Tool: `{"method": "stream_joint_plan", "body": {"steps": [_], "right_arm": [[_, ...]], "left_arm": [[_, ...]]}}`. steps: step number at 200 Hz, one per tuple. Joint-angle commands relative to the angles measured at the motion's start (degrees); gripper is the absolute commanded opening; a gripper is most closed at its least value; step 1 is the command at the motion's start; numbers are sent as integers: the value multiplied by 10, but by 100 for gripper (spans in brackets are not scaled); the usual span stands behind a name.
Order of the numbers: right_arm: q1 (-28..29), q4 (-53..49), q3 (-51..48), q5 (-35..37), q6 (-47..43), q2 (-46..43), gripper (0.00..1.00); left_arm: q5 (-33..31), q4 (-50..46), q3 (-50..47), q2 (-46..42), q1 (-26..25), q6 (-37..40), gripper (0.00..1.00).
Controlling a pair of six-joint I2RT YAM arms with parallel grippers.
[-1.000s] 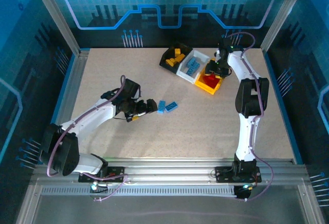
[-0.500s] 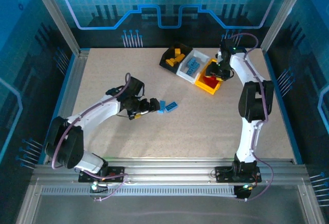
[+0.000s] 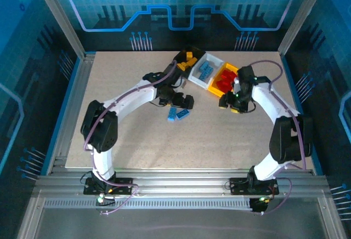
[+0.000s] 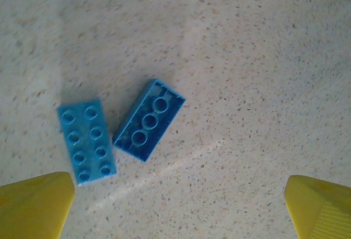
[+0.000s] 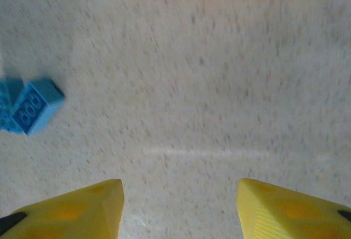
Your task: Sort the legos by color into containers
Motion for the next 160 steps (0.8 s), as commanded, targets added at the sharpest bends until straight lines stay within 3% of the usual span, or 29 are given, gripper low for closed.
{"method": "stream_joint_plan", "body": {"steps": [1,71,160], "right_arm": [[3,-1,-51,-26,14,-49,58],[3,2,-171,-63,39,-140,58],[15,-1,-198,-68,61,-163,58]], "left_arm": [[-27,-54,50,41,-20,80,99],[-77,-95,157,132,-55,139,94],[-118,-90,115,147,-58,183,85]]}}
